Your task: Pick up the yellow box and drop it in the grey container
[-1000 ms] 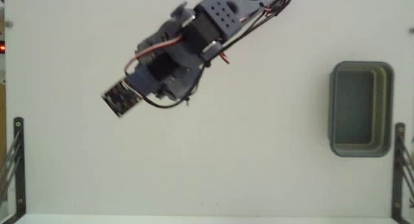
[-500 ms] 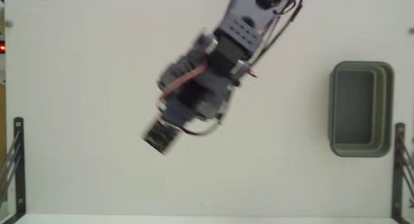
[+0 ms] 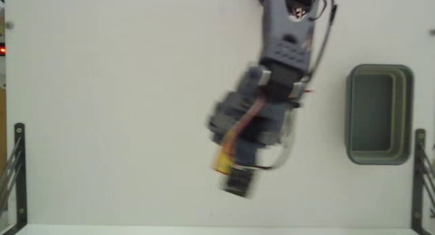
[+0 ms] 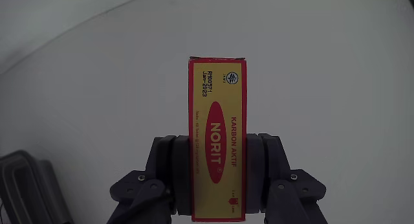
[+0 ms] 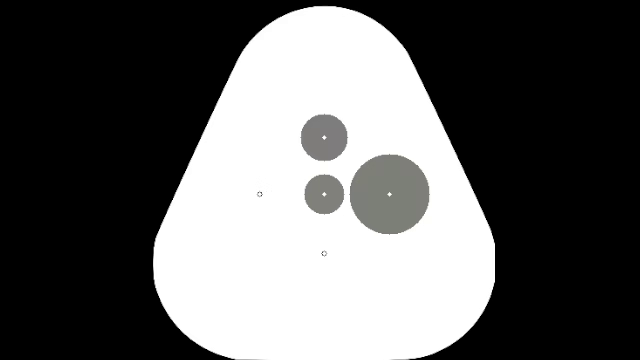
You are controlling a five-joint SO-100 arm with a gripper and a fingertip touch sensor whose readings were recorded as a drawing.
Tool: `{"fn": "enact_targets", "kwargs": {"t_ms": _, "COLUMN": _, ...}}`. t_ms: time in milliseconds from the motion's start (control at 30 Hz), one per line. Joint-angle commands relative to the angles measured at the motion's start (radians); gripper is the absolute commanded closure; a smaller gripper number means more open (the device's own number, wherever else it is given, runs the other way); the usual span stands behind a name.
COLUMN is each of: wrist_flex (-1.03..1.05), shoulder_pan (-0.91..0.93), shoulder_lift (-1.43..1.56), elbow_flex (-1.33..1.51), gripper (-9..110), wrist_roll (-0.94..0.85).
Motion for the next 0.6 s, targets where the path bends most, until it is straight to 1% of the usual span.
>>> {"fn": "enact_targets", "kwargs": {"t_ms": 0, "wrist_flex": -0.031, "shoulder_pan": -0.084, "shoulder_lift": 0.018, "elbow_flex": 0.008, "gripper": 63, "wrist_roll": 0.003}}
{"fn": "enact_targets", "kwargs": {"t_ms": 567, "wrist_flex": -0.093, "shoulder_pan": -0.499, "shoulder_lift": 0.01, "elbow_flex": 0.063, "gripper": 63, "wrist_roll": 0.003}}
